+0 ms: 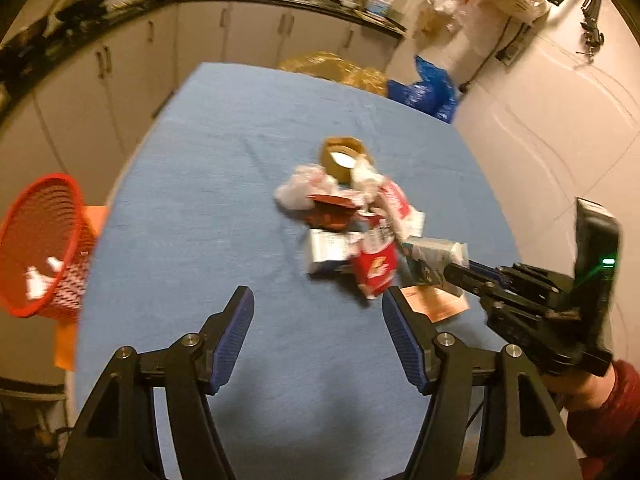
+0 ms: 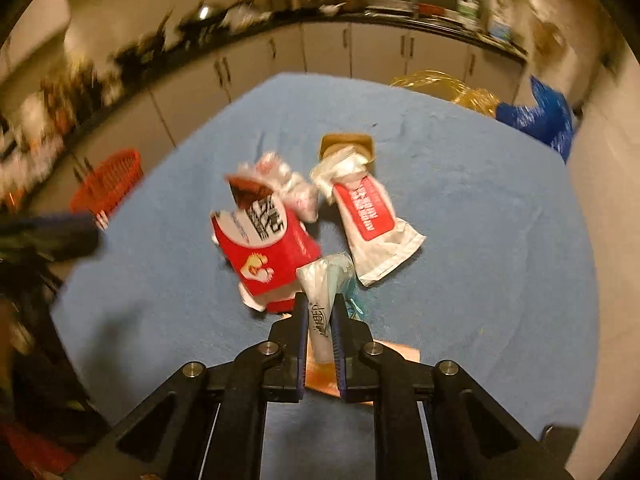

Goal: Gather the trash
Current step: 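Grasp the red snack bag with the left tool while the right tool grasps the tissue pack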

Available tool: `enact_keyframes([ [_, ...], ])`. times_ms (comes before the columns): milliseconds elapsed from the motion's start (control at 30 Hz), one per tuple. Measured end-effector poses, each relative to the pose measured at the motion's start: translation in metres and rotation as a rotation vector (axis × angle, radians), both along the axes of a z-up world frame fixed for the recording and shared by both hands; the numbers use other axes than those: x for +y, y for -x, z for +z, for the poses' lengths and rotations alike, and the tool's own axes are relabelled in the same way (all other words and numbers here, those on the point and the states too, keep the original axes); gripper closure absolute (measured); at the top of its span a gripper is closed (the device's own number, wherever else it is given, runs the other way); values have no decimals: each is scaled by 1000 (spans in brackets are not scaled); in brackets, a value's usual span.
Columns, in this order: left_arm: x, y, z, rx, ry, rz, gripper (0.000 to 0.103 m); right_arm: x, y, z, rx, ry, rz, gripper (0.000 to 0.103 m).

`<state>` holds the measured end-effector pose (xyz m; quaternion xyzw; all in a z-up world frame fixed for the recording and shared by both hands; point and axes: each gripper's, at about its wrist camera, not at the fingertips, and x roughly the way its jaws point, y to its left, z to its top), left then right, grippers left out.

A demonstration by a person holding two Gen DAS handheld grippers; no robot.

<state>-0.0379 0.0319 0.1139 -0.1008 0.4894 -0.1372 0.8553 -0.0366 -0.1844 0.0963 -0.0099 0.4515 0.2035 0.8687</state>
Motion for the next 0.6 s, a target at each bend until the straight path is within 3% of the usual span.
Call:
enact_keyframes([
  [133, -20, -17, -22, 64, 80, -34, 38, -18, 12, 17, -7, -80, -37, 92],
  [267, -38, -26, -46, 90, 156, -18, 38, -37, 25, 29, -9, -100, -65, 92],
  [533, -60, -46, -73, 75, 155, 52, 38, -65, 40, 39, -4, -98, -89, 92],
  [567, -61, -49, -75, 76, 158, 56, 39, -66, 42, 39, -3, -97, -87, 92],
  [600, -62, -52, -76, 72, 159, 63, 47, -67, 44, 40, -4, -94, -87, 92],
])
